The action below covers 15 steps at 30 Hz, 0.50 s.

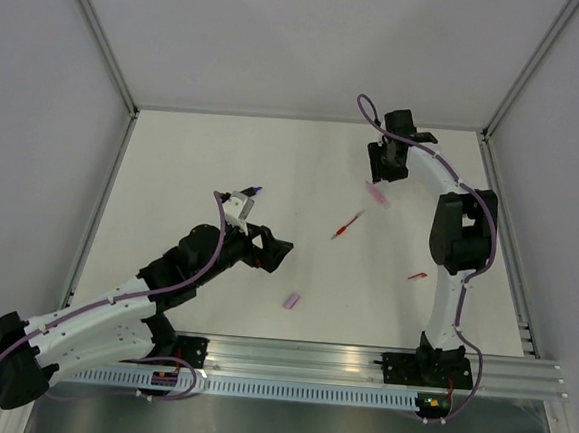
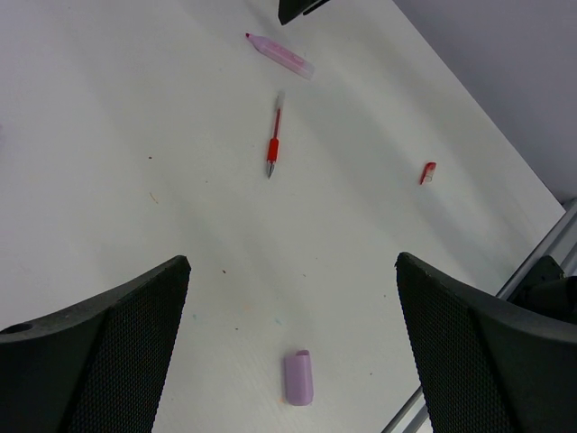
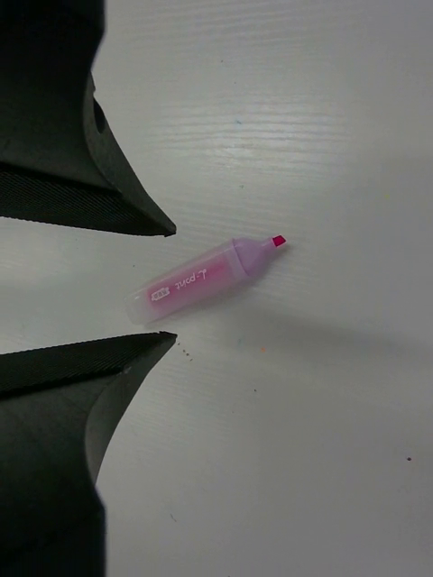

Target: Insert the pens into the pen caps

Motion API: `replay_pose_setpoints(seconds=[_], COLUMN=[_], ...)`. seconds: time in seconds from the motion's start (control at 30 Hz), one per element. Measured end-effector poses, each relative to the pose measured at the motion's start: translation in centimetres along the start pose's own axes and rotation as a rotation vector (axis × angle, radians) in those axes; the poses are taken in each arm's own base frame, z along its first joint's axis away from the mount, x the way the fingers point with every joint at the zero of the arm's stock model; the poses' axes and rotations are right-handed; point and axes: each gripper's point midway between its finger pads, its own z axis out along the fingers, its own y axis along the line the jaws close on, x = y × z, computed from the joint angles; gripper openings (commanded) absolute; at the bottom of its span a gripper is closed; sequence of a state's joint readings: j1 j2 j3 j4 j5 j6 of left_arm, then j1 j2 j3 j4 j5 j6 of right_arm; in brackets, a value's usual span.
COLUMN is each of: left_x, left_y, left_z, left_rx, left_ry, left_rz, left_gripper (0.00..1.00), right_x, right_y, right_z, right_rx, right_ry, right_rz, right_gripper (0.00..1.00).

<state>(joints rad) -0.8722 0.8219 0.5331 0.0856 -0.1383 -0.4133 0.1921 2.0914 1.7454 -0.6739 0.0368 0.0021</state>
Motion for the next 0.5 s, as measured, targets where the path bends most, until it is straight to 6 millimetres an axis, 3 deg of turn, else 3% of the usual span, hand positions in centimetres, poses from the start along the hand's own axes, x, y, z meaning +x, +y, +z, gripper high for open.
replay_pose_setpoints(seconds=[0.27,0.5], left_x=[0.1,0.1], left_y=[-0.2,-0.1], left_z=[0.0,0.0], left_rx=[0.009,0.009], left_ry=[0.004,0.004], left_rz=[0.0,0.0], left_gripper=[1.0,1.0], right_x=[3.0,3.6], right_y=[-0.2,0.4], right_z=[1.9,2.9], right_rx=[-0.007,-0.05], right_ry=[0.136,0.189], right_rz=[-0.062,-0.081], right_gripper=[0.48,0.47])
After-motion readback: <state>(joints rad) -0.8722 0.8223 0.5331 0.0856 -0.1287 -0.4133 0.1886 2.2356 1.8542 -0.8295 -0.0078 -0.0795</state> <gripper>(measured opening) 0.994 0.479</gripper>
